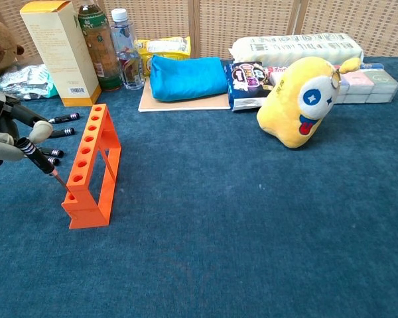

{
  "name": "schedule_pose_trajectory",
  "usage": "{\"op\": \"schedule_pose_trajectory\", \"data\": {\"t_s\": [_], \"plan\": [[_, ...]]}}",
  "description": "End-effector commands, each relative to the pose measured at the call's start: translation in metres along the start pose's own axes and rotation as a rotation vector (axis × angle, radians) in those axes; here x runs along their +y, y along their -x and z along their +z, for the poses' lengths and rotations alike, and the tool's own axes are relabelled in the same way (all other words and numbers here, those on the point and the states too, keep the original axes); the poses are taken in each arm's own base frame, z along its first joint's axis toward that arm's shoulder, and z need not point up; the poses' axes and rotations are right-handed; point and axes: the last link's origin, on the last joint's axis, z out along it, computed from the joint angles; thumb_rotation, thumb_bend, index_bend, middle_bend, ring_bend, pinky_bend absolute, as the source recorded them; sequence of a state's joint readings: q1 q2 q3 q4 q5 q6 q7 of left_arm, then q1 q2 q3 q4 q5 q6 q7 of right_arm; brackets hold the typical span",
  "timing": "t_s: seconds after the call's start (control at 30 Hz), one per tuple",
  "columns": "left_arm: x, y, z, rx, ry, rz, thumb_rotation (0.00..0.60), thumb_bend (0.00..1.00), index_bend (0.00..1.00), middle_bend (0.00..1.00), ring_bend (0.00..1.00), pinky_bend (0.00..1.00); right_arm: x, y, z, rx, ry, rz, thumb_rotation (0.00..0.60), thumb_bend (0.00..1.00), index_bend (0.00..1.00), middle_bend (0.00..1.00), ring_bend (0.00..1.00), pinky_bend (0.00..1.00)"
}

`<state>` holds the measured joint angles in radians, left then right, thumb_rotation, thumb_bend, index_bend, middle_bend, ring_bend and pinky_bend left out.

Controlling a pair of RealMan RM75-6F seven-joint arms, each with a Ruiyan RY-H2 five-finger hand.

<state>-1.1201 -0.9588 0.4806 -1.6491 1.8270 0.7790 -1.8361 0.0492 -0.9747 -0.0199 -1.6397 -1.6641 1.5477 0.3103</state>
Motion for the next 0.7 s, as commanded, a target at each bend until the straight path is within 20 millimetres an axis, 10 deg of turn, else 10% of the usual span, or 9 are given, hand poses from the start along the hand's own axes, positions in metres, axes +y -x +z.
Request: {"op": "schedule_pose_trajectory", "data": {"t_s": [0.03, 0.7], "plan": [[-0.0002, 0.0003, 0.0013, -0.001, -0.003, 0.001, 0.600, 0.41, 0.59, 1.00, 1.00, 1.00, 0.0000, 0.0000, 0.0000, 0.000, 0.000, 0.000, 0.600, 0.03, 0.02, 0.00, 0.01, 0.10], [-0.0061, 0.0017, 0.0105, 0.023, -0.043, 0.043, 0.600, 0.41, 0.59, 1.00, 1.00, 1.00, -0.0002, 0.0002, 0.0005, -0.001, 0.001, 0.000, 0.600, 0.03, 0.02, 0.00, 0.01, 0.10]]}}
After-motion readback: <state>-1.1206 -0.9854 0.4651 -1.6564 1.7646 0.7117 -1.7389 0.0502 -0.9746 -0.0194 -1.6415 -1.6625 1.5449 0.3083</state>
